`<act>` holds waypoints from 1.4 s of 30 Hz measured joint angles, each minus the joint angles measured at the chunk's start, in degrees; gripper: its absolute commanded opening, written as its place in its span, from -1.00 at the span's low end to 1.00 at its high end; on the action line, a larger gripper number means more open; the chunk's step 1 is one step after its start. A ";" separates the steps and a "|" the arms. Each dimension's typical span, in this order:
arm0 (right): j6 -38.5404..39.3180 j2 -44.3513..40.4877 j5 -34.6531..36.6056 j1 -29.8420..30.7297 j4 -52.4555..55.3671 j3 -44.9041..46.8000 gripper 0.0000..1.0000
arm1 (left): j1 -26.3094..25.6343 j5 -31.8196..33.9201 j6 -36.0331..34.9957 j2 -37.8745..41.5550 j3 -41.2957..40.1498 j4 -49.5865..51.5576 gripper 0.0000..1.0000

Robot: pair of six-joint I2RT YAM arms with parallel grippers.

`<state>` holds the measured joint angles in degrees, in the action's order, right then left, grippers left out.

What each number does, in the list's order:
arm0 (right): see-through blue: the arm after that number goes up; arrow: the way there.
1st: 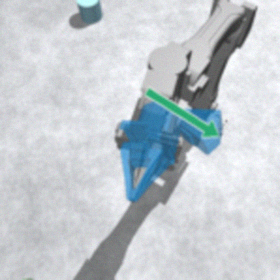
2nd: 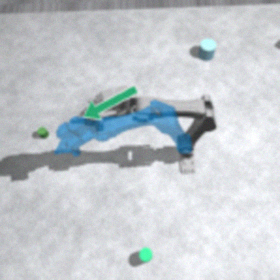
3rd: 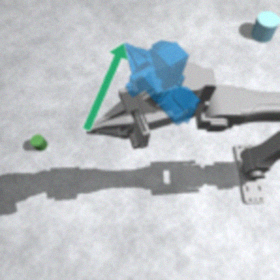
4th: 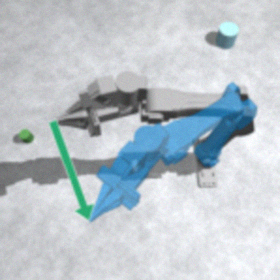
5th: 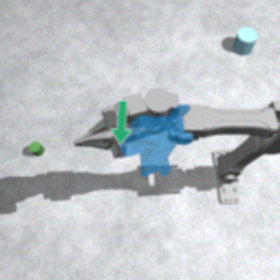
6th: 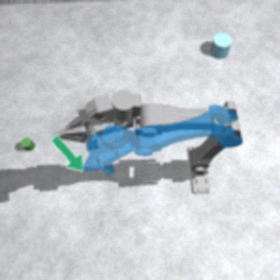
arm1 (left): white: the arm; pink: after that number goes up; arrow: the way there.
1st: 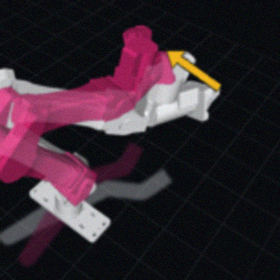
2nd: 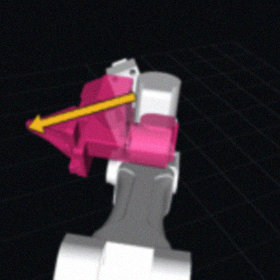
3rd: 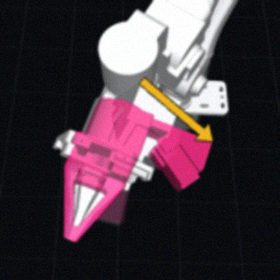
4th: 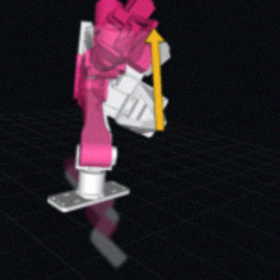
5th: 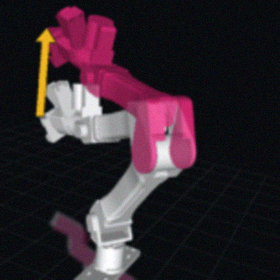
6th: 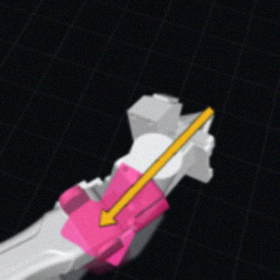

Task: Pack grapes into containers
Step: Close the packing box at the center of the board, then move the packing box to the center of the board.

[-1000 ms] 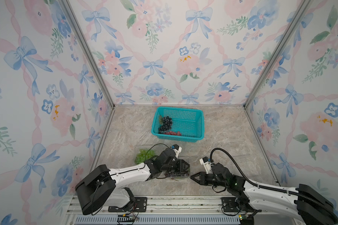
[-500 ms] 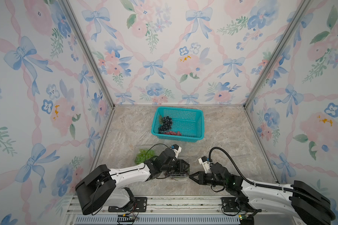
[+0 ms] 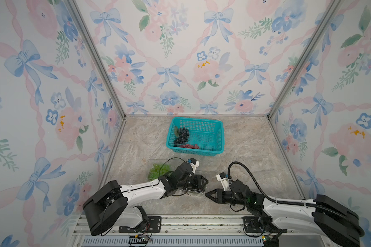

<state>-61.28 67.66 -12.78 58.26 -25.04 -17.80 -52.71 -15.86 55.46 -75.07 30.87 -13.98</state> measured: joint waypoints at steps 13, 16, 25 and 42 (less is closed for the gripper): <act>11.32 -3.80 1.84 -8.72 21.94 -10.29 0.98 | 5.11 2.64 -0.37 12.33 -0.07 5.01 -0.18; 13.38 2.49 1.03 -8.28 22.75 -14.88 0.99 | 6.64 4.02 -0.39 14.38 -0.63 5.51 -0.17; 19.28 24.22 1.20 -0.98 26.14 -32.87 0.96 | 10.36 8.31 -0.20 20.92 -3.37 7.72 -0.17; 17.77 37.92 -0.74 2.51 18.67 -43.36 0.94 | 22.56 7.91 -0.17 29.07 -3.67 12.26 -0.17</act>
<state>-43.51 105.58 -13.52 60.77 -6.37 -61.17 -30.15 -7.94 55.29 -46.00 27.20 -1.72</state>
